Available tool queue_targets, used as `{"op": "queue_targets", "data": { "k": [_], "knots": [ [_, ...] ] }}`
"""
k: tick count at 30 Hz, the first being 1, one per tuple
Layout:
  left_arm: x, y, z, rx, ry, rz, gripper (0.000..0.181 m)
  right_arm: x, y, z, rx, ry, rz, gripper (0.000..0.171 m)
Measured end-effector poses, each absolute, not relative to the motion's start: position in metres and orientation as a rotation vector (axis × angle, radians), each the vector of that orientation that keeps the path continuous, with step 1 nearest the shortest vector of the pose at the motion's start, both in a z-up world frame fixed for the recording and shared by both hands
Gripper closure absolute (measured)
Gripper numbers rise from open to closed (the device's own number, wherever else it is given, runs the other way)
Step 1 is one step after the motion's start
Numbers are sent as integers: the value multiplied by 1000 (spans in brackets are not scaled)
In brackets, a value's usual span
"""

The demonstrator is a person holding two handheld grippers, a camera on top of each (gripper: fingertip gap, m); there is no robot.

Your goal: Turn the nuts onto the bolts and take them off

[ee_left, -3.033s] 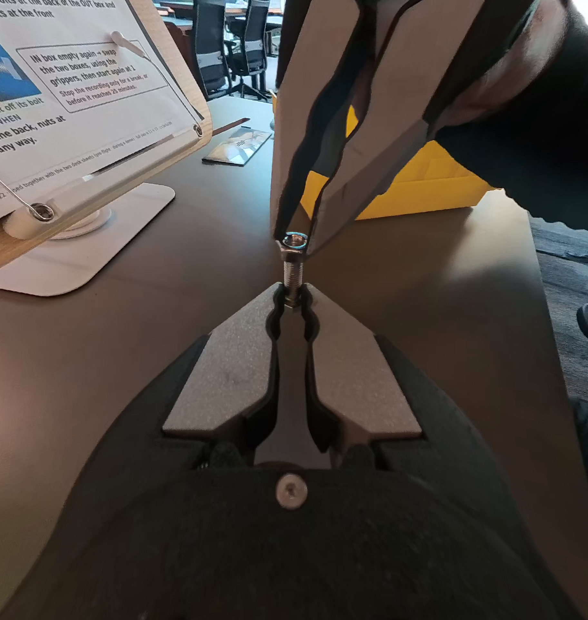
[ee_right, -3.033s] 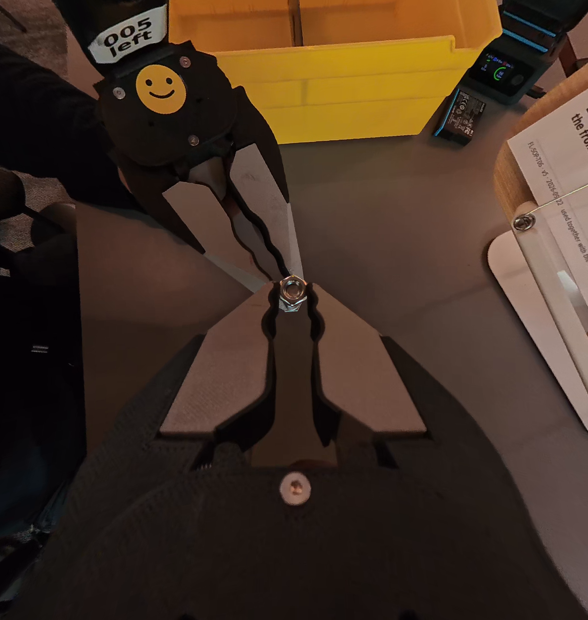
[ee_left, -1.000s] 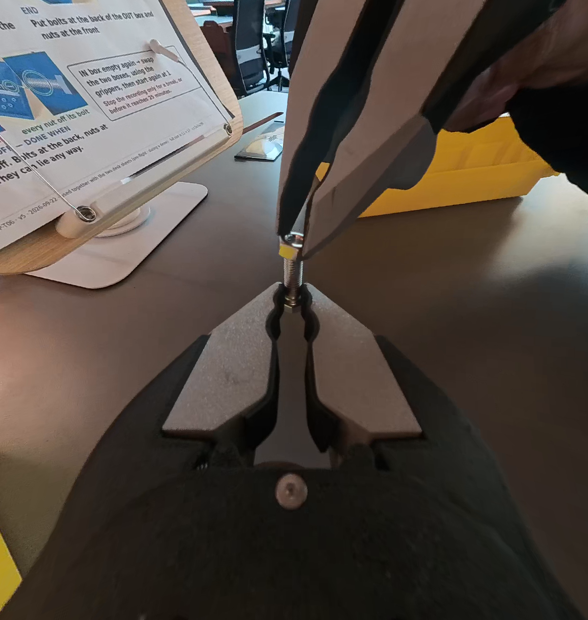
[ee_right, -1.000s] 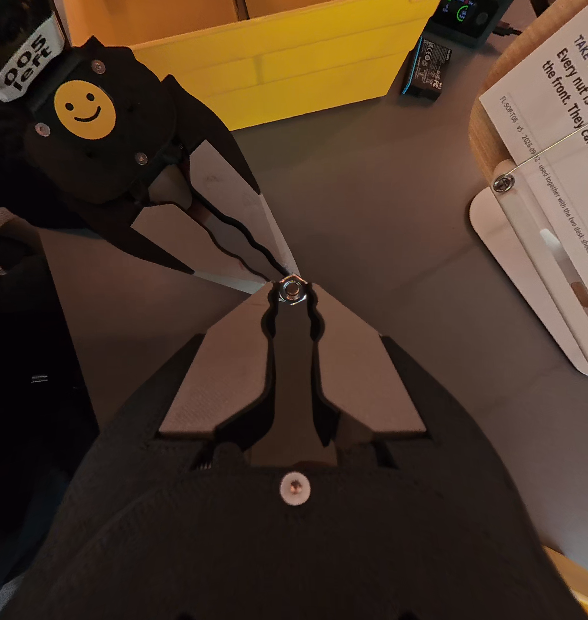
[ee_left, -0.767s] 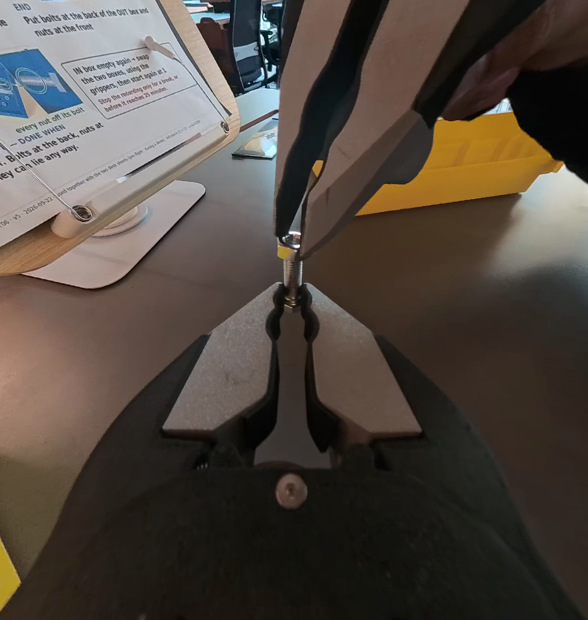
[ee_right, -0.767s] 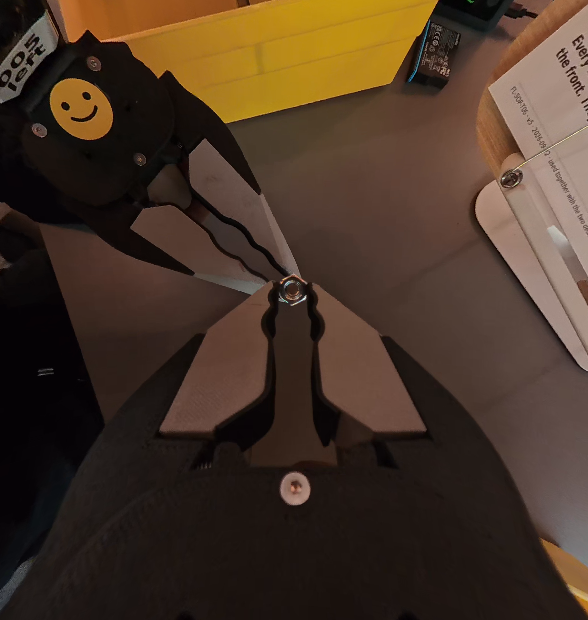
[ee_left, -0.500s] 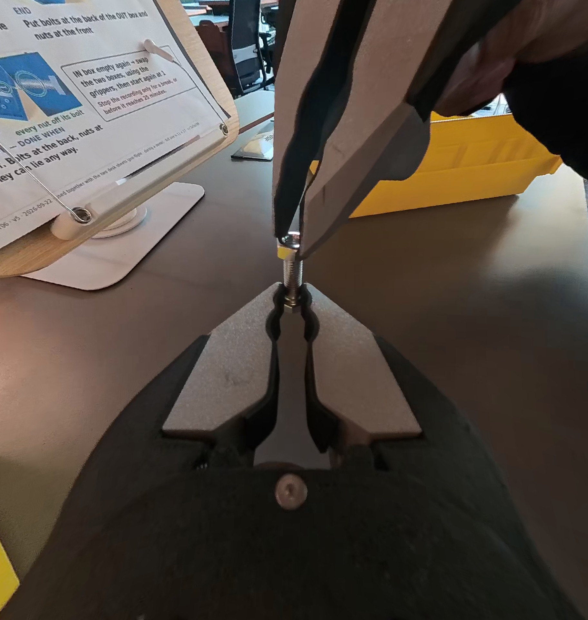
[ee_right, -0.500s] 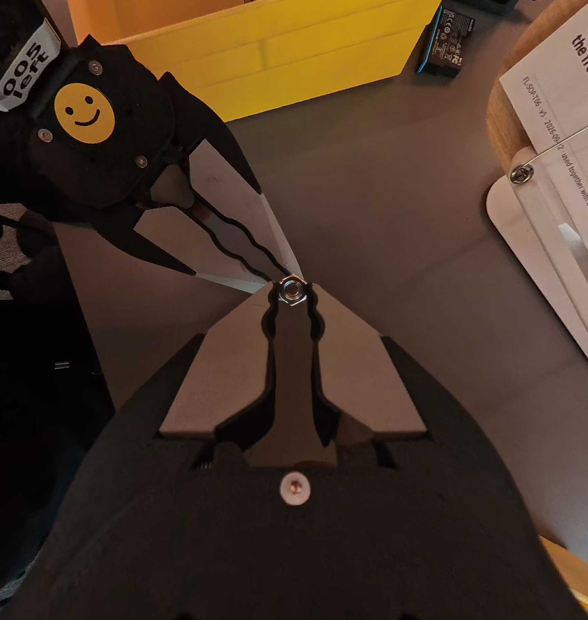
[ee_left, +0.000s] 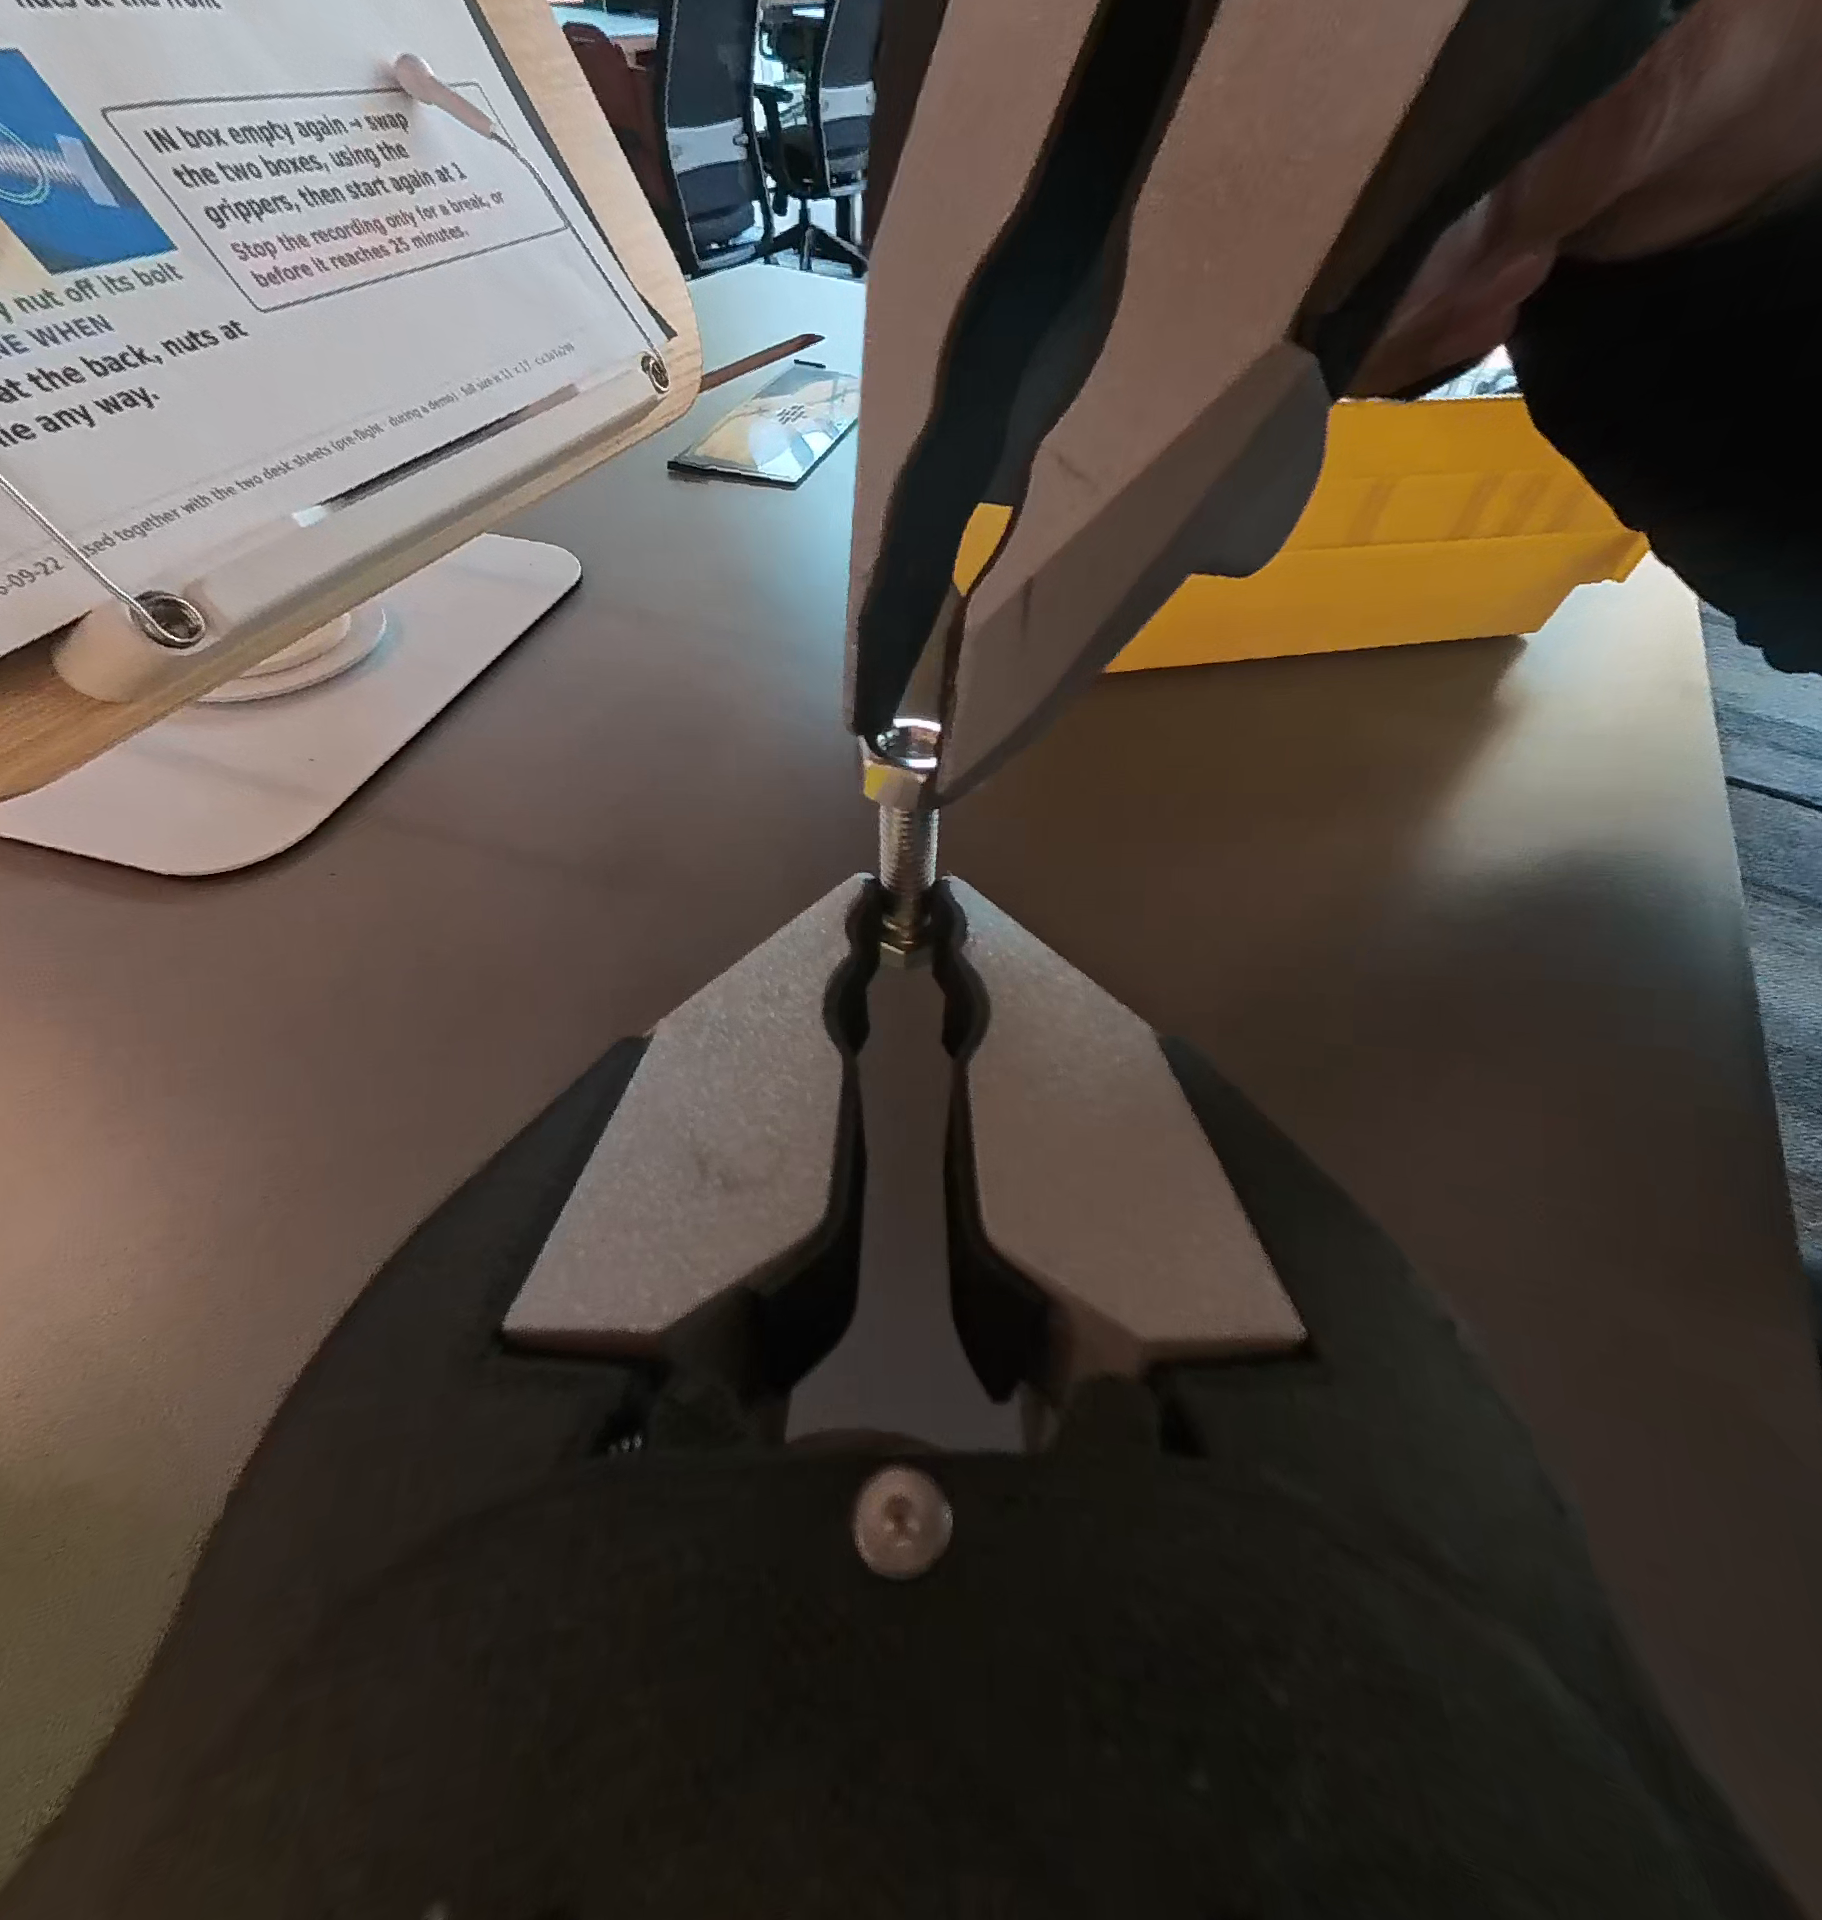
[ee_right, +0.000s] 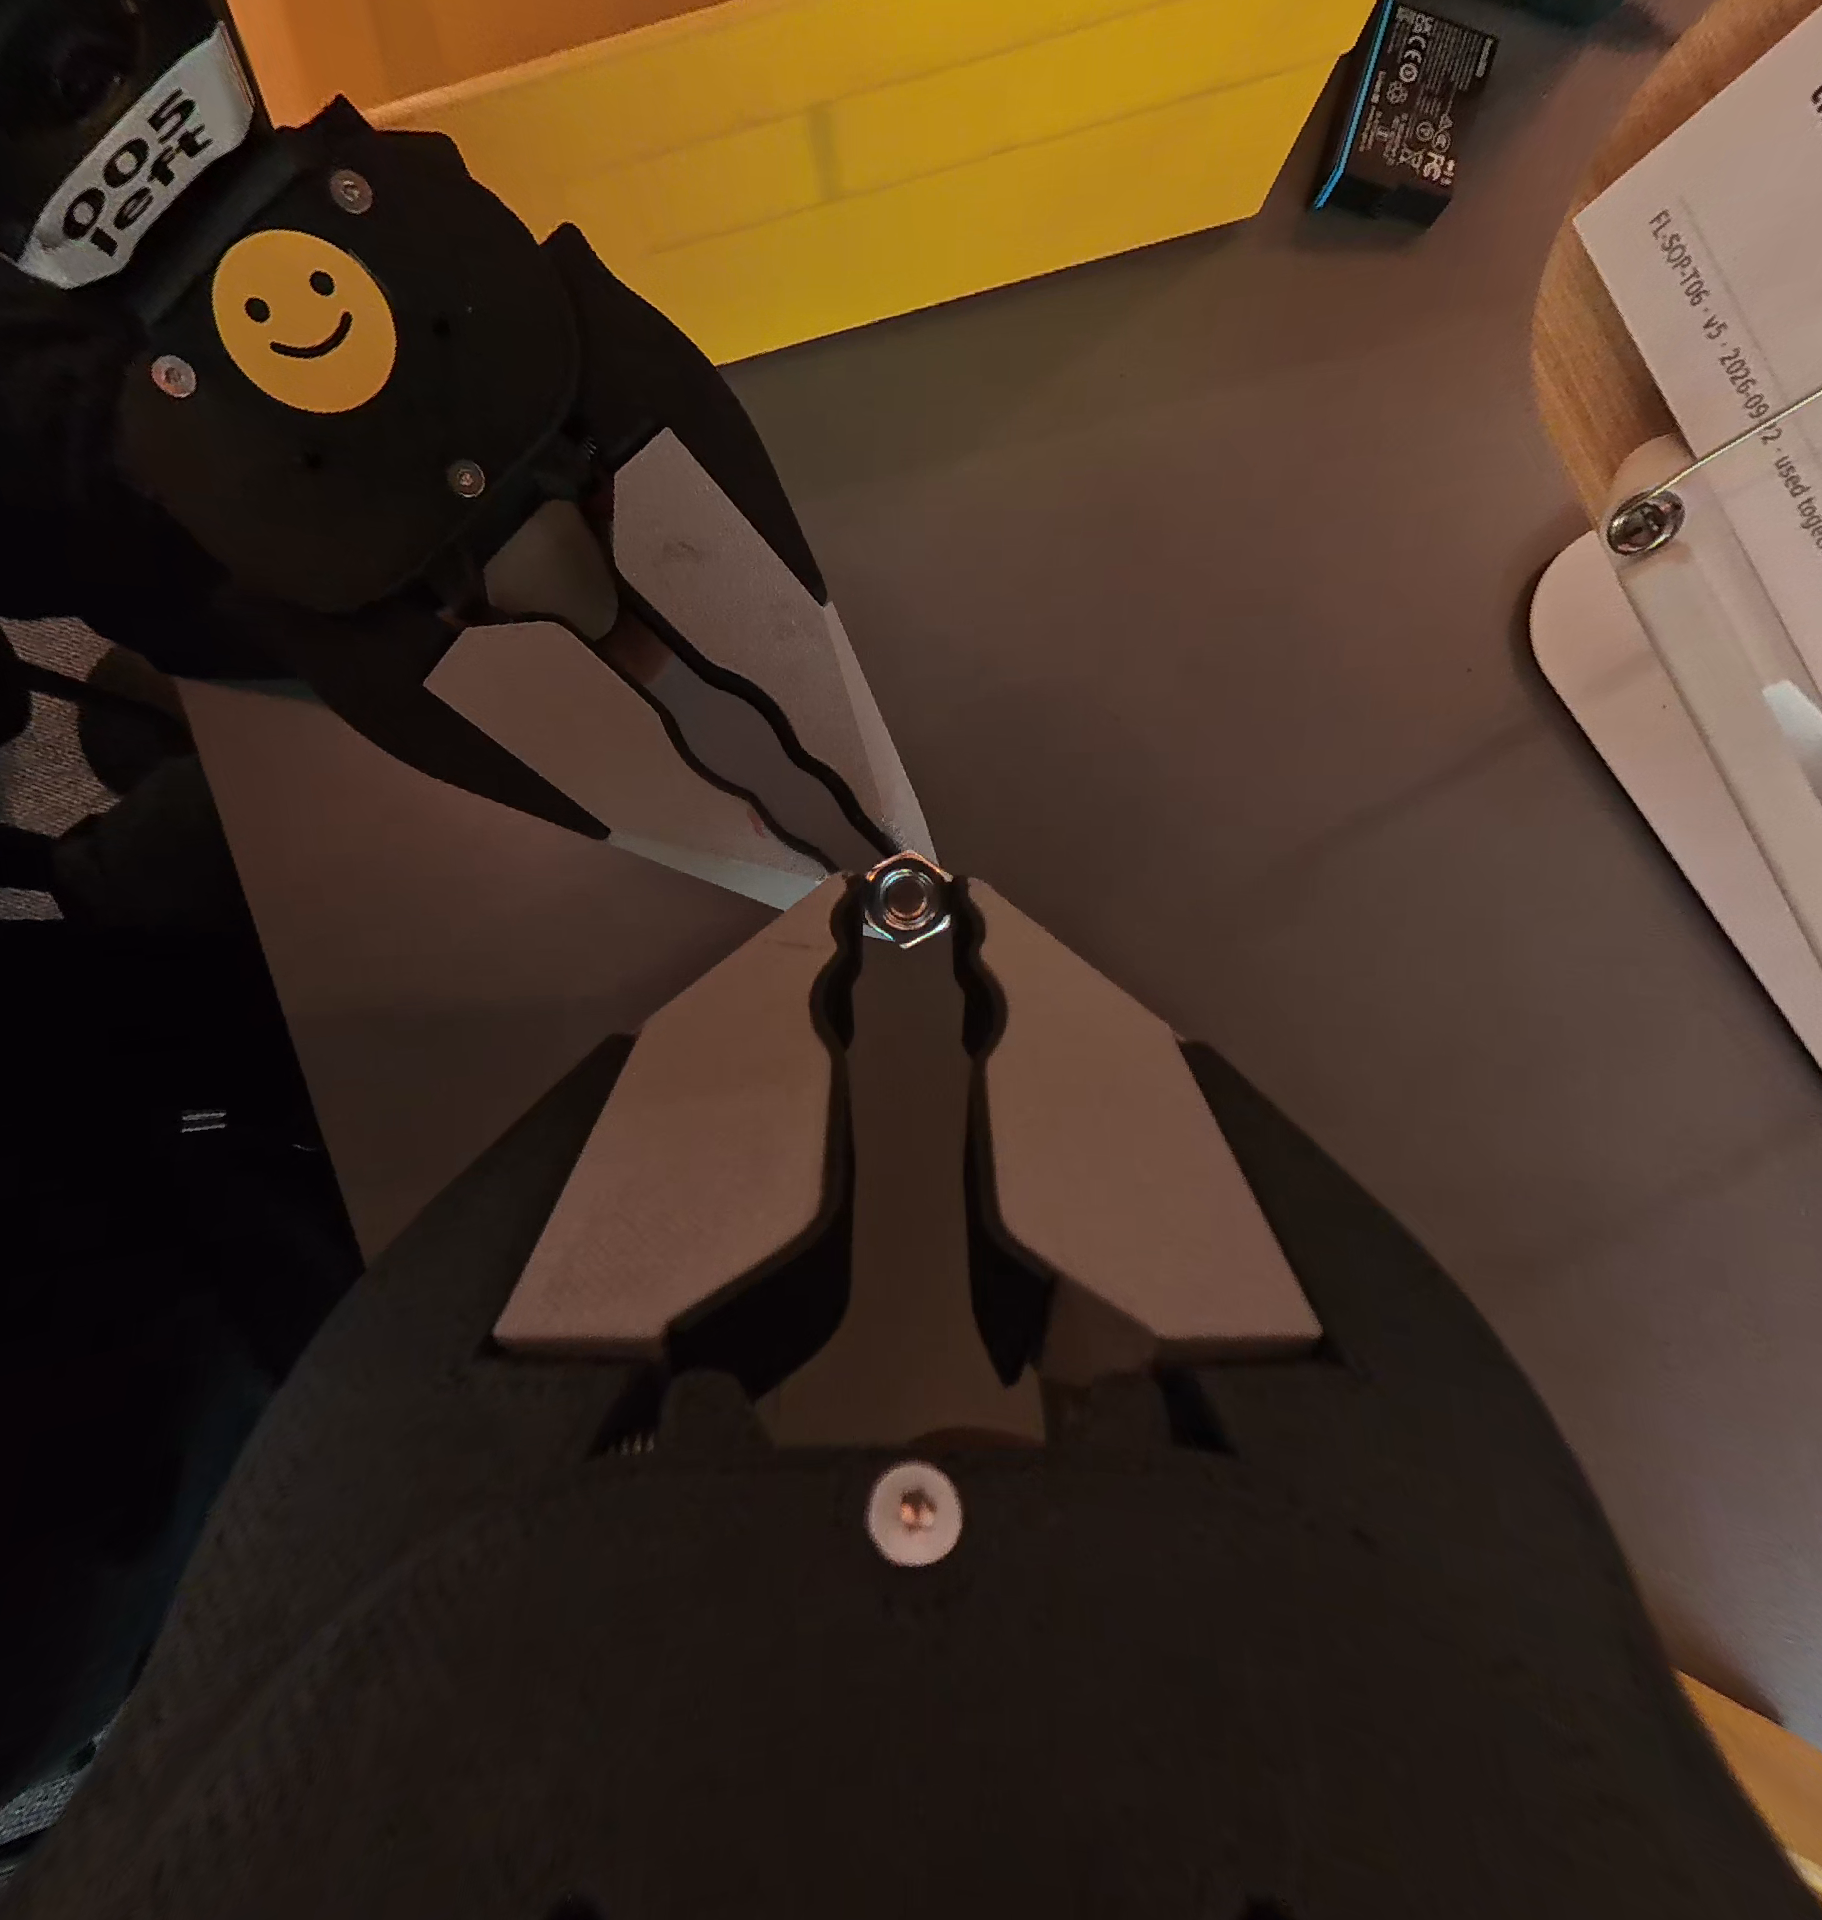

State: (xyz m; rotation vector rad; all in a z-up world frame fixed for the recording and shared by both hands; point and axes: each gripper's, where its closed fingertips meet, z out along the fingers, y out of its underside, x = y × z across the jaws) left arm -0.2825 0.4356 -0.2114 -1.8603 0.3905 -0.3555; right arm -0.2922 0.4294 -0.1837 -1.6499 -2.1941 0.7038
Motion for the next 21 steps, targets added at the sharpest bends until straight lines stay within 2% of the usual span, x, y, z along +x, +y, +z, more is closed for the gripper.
{"op": "queue_targets", "data": {
  "k": [12,21],
  "knots": [
    [-282,435,-210,-1854,388,-370,174,-291,429,-187,-1619,-2212,695,156],
    [-272,430,-201,-1797,423,-465,174,-282,427,-164,-1443,-2177,769,141]
  ]
}}
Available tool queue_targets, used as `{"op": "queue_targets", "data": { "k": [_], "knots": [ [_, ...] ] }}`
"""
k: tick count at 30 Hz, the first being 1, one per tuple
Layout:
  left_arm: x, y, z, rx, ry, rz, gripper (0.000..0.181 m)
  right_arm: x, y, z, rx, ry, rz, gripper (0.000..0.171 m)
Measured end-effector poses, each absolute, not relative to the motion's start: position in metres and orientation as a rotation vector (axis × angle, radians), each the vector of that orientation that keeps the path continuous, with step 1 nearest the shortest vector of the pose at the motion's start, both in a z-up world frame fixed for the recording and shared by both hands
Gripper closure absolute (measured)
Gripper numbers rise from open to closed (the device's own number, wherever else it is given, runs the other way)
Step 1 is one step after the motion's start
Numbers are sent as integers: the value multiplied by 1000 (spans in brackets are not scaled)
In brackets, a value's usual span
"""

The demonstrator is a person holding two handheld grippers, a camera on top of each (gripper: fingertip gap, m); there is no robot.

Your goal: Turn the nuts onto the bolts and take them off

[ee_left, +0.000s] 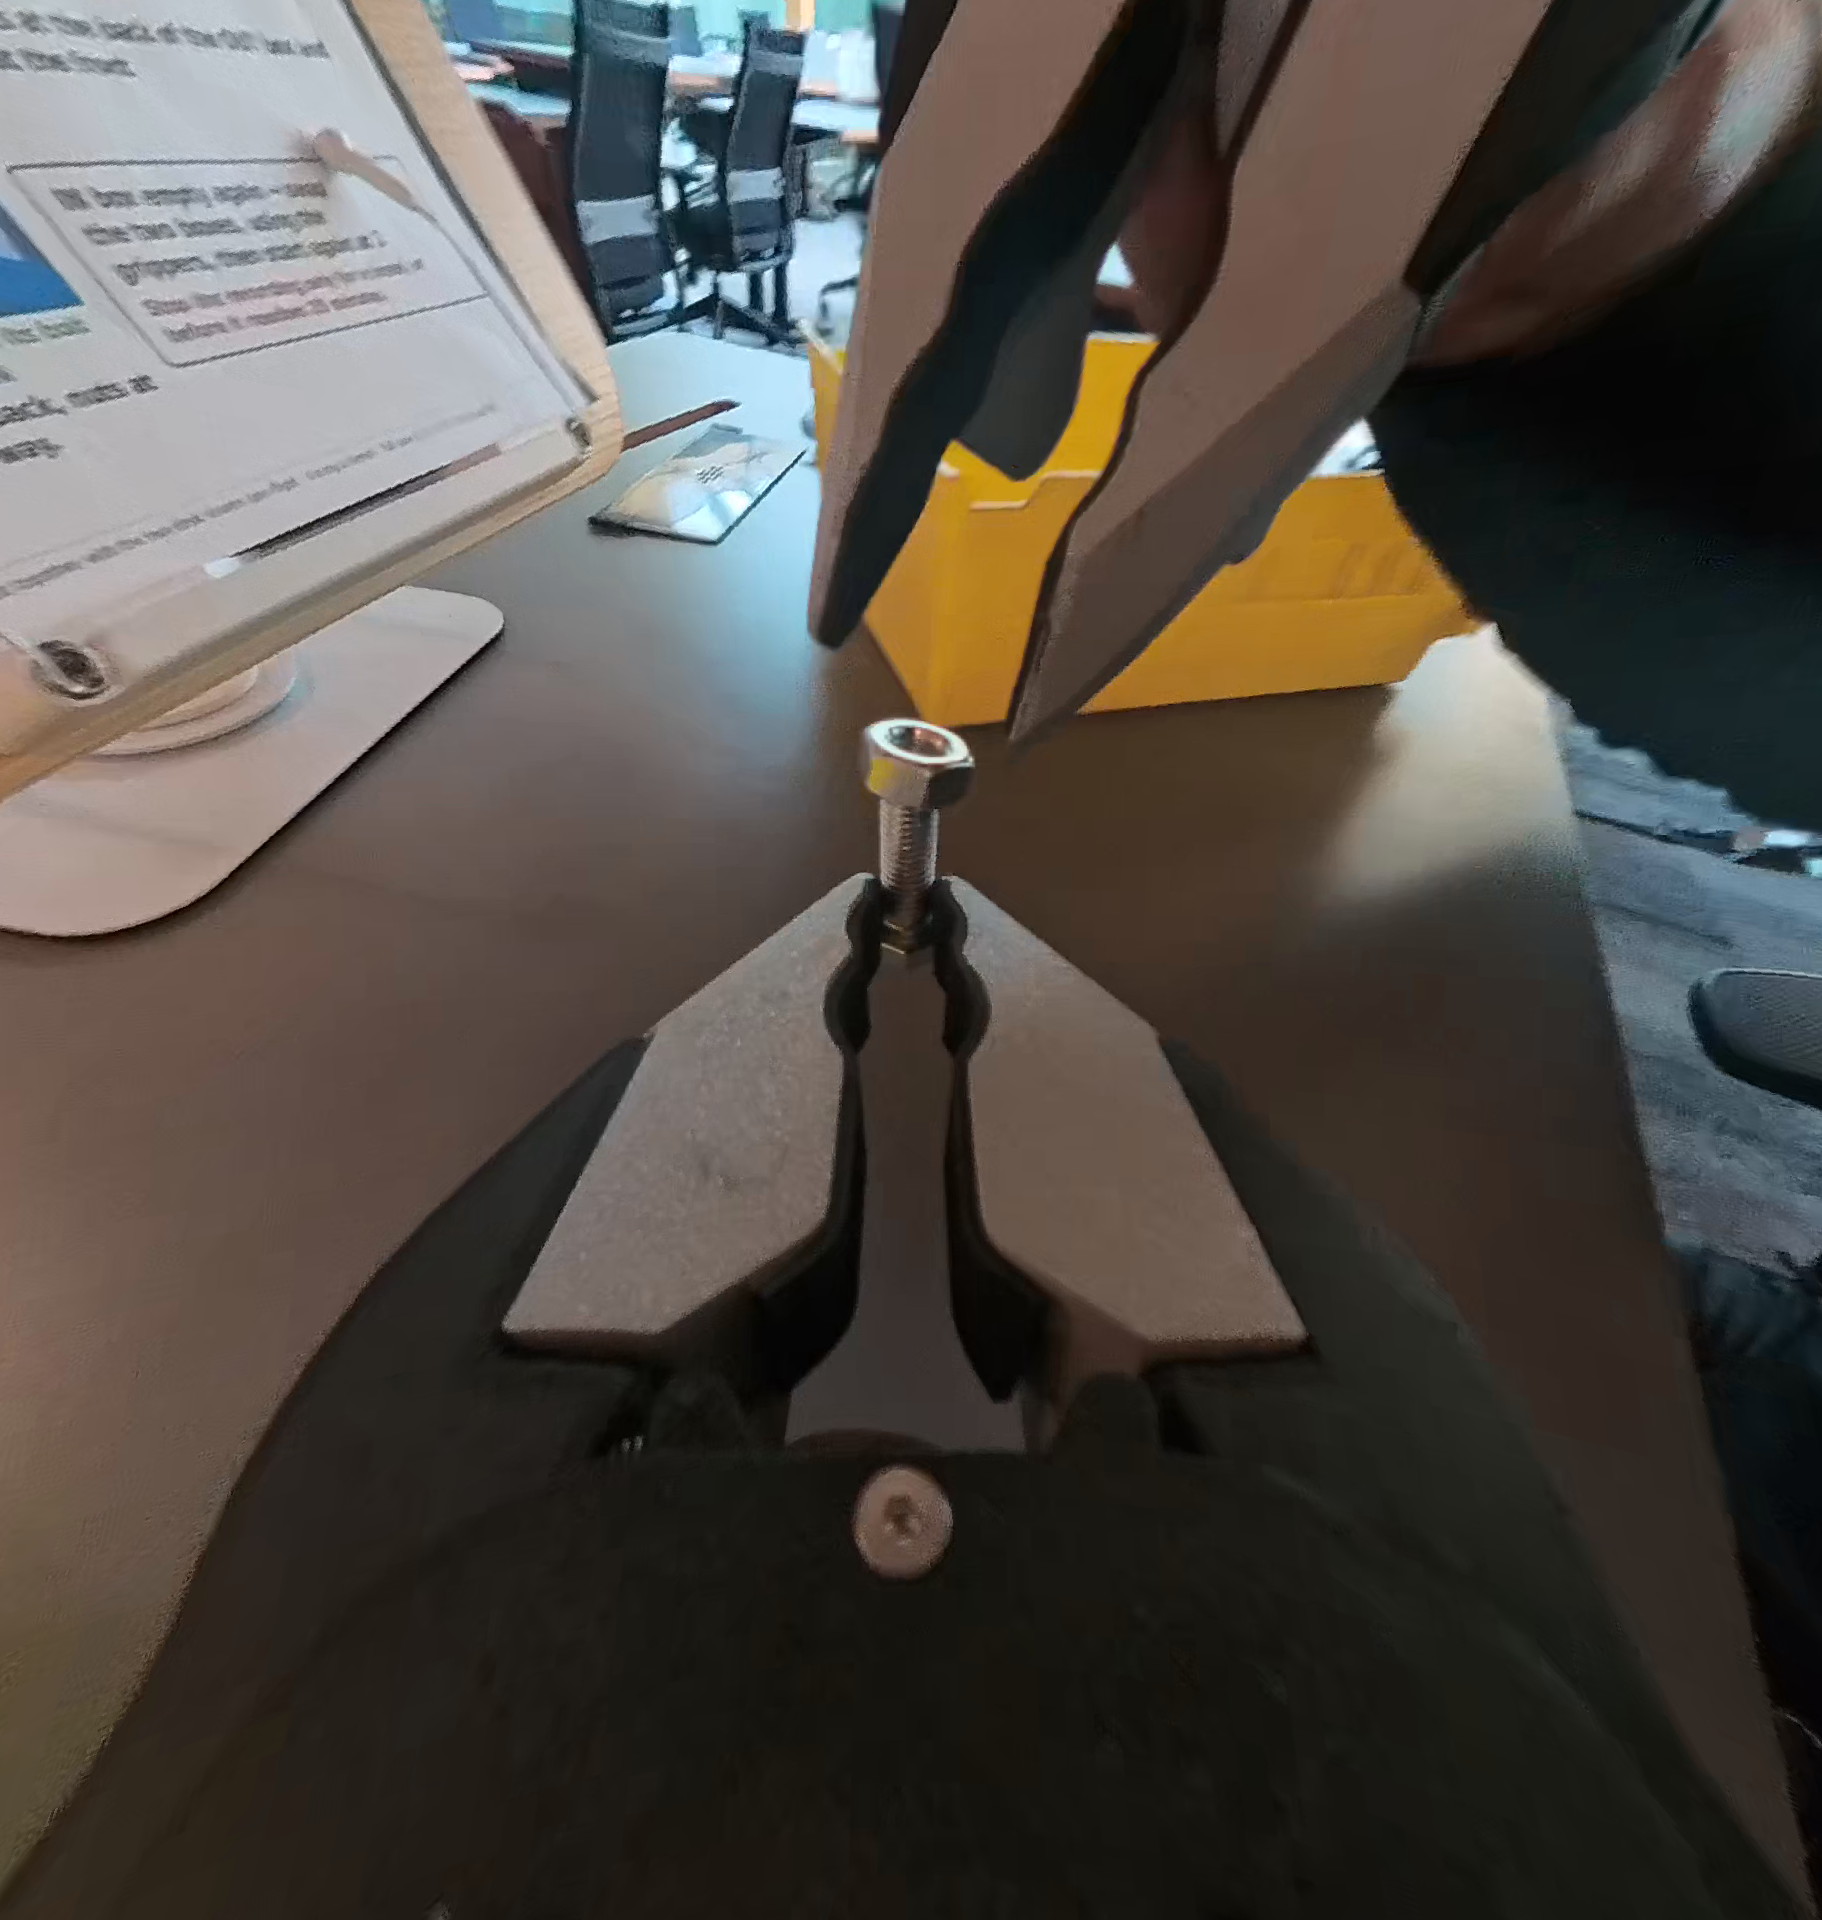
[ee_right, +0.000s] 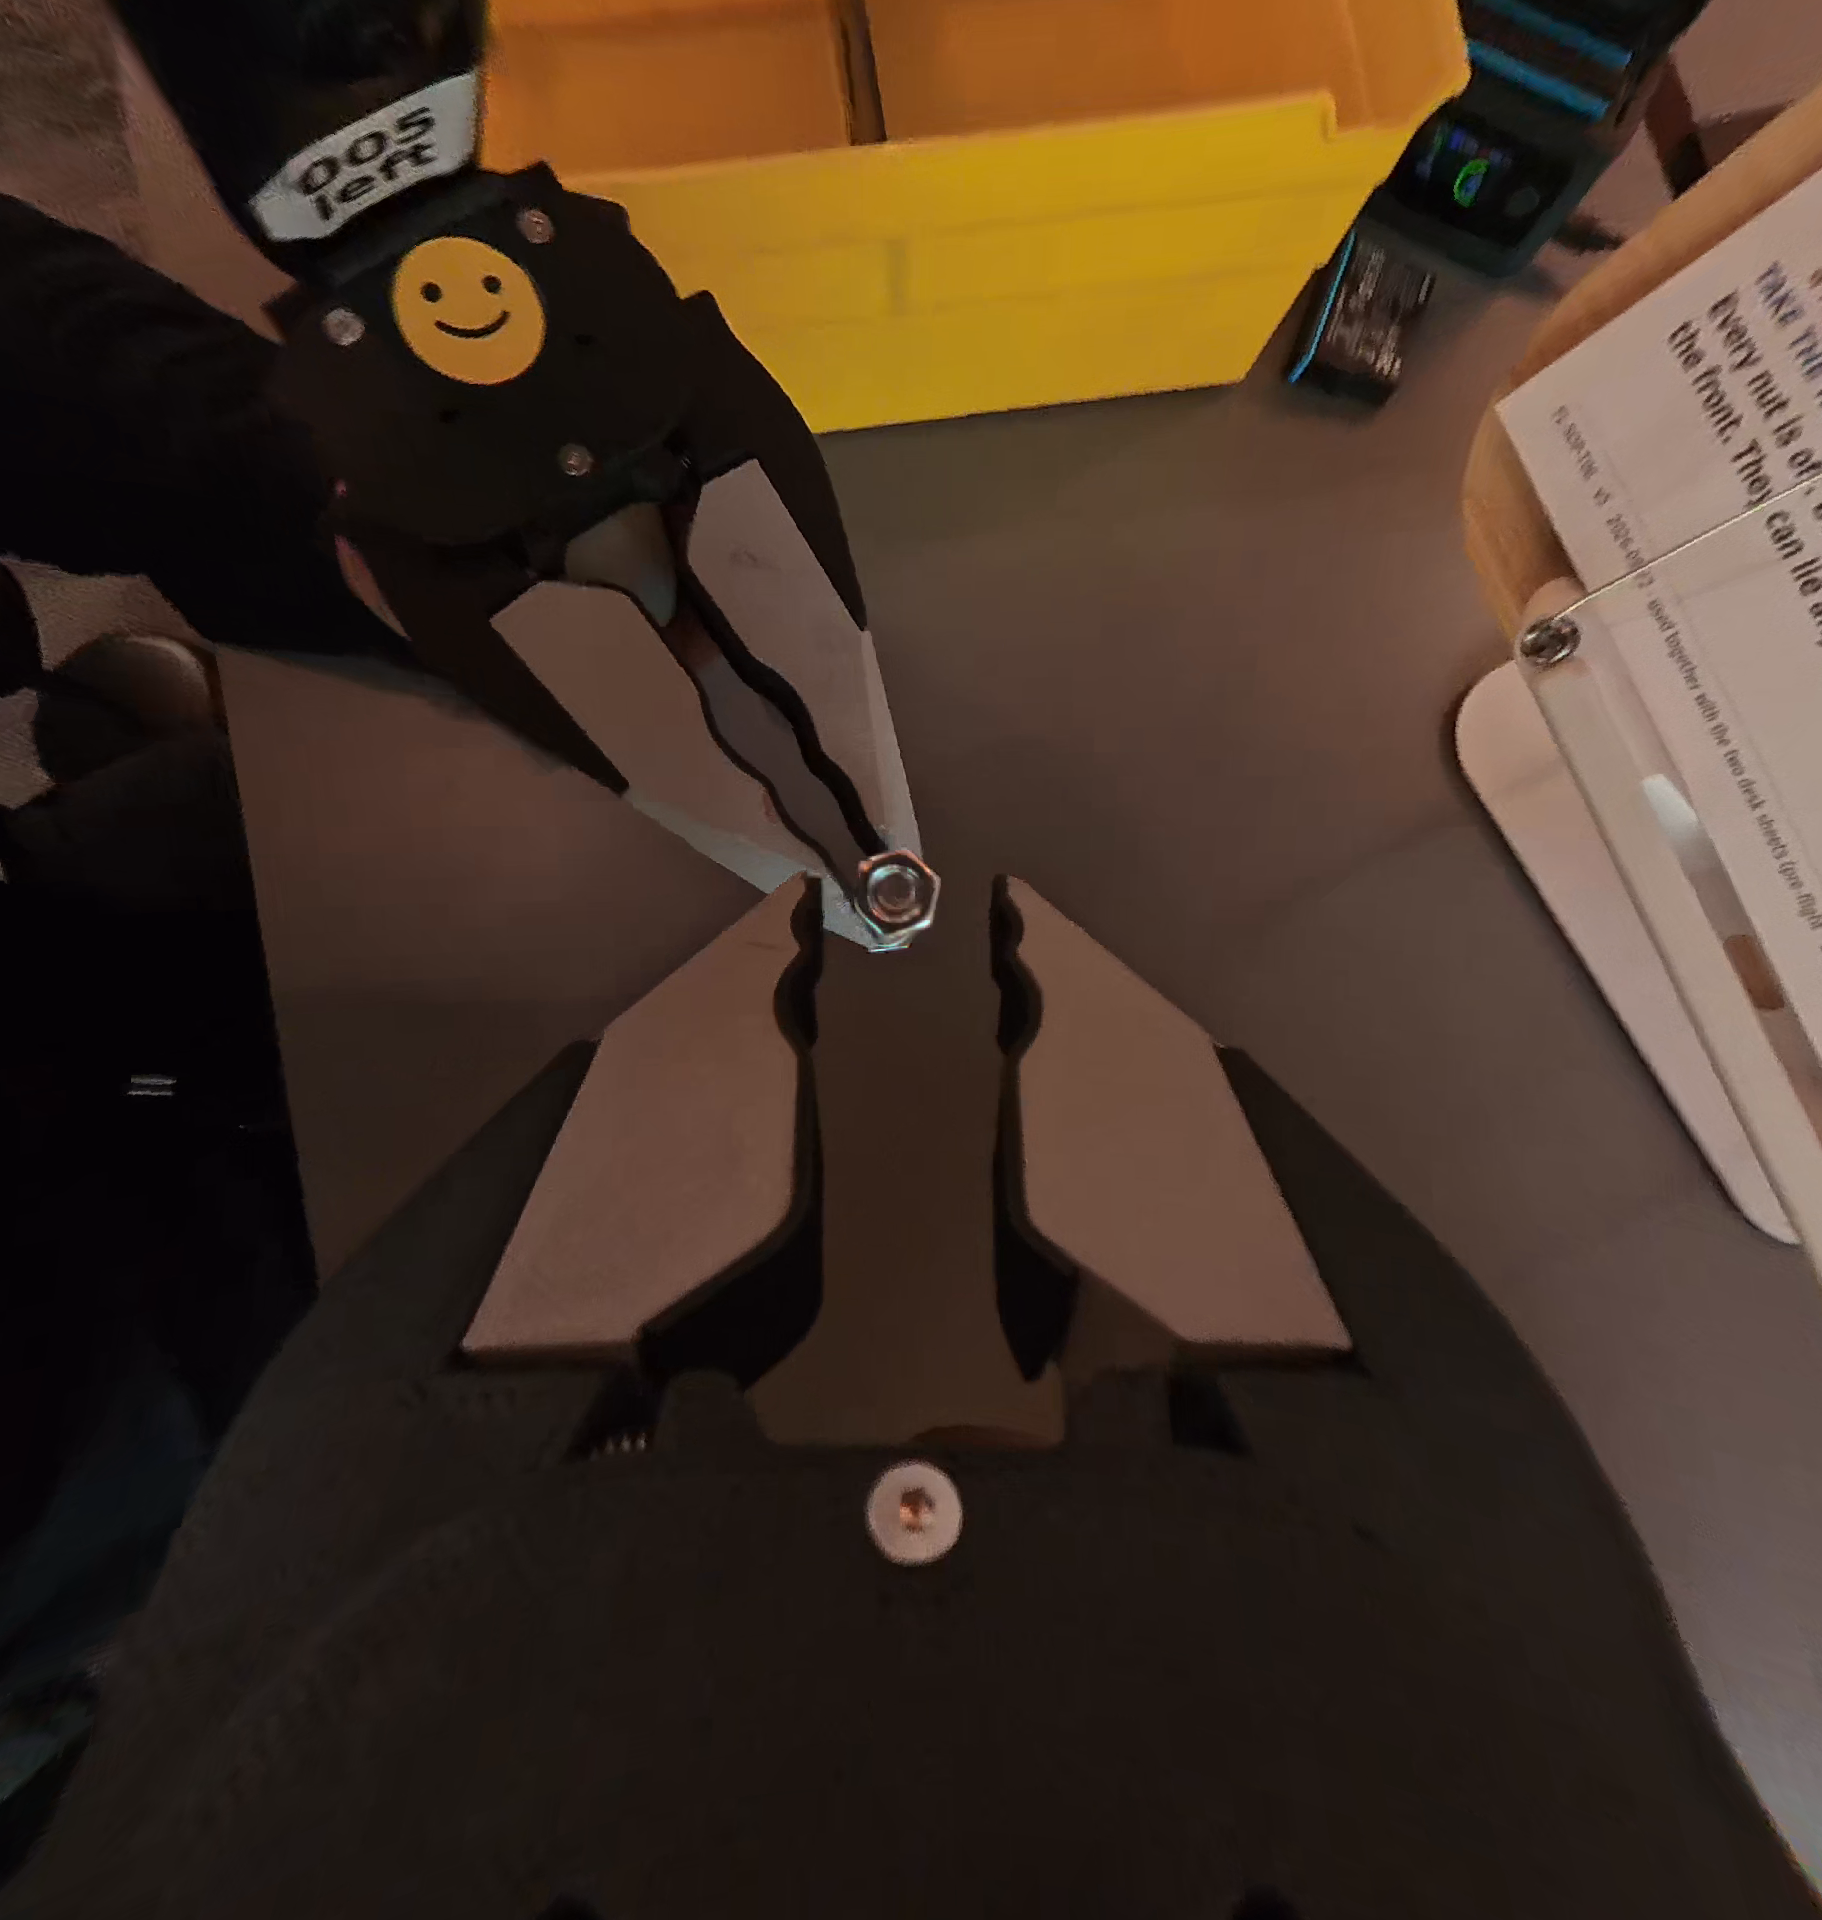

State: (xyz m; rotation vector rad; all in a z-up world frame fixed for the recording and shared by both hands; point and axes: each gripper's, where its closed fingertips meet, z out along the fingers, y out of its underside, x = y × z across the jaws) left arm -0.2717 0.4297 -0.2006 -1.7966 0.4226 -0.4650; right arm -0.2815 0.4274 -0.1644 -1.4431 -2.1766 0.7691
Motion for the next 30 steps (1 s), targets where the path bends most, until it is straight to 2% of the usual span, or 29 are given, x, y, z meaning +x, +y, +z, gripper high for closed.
{"op": "queue_targets", "data": {
  "k": [8,30],
  "knots": [
    [-251,417,-194,-1726,538,-630,174,-242,417,-141,-1073,-2058,1110,143],
    [-218,395,-194,-1657,737,-752,174,-231,387,-162,-799,-2144,1201,149]
  ]
}}
